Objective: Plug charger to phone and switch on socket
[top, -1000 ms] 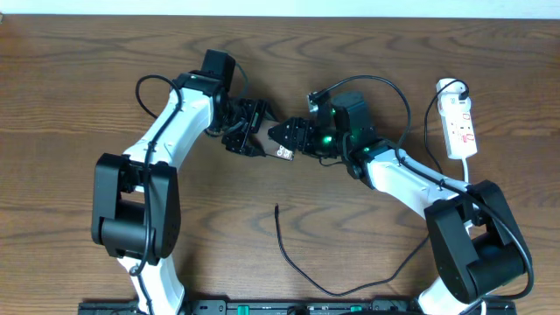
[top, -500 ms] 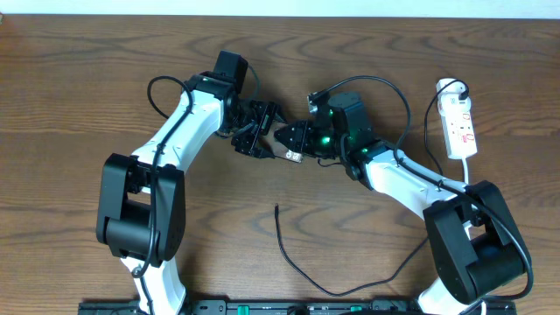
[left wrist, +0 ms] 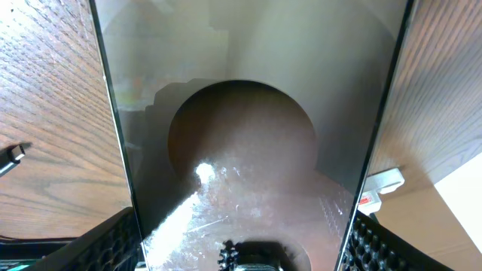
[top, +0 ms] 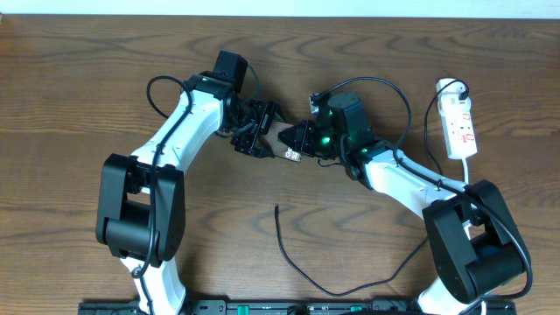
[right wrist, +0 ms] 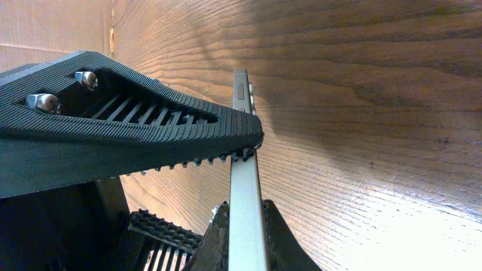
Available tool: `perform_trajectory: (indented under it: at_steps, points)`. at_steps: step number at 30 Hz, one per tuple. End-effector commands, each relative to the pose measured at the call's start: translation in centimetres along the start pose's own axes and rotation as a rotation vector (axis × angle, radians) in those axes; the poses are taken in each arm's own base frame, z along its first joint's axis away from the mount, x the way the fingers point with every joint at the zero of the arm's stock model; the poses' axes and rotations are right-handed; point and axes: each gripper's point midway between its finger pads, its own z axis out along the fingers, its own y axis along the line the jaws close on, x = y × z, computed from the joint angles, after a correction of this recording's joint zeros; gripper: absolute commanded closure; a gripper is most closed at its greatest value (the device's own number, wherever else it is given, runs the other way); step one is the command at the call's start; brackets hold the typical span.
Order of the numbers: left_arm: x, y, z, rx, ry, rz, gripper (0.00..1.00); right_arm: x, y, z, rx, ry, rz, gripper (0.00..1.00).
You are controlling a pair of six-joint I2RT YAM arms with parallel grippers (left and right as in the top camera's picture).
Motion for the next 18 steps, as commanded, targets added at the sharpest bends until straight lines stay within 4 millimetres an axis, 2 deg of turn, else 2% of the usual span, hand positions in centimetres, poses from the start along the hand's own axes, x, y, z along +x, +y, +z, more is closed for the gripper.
perform_trajectory:
  at_steps: [1,2,10,14,18]
  points:
    - [0.9,-1.3,-1.4,0.048,0.000,0.067,0.17,0.2,1.0,0.1,-0.040,0.023,-0.031,0.99]
    - [0.7,-1.3,-1.6,0.051,-0.002,0.084,0.11,-0.1,0.8,-0.1,-0.039,0.017,-0.026,0.99]
    - [0.9,-2.1,-3.9,0.138,0.156,0.175,0.09,-3.2,-1.3,-2.0,-0.027,-0.045,0.012,0.99]
    - [2.0,-2.8,-5.4,0.215,0.266,0.285,0.09,-4.7,-1.8,-3.3,-0.056,-0.064,0.049,0.99]
    - [4.5,-5.0,-7.3,0.368,0.403,0.479,0.09,-5.9,-0.7,-4.0,-0.130,-0.083,0.114,0.99]
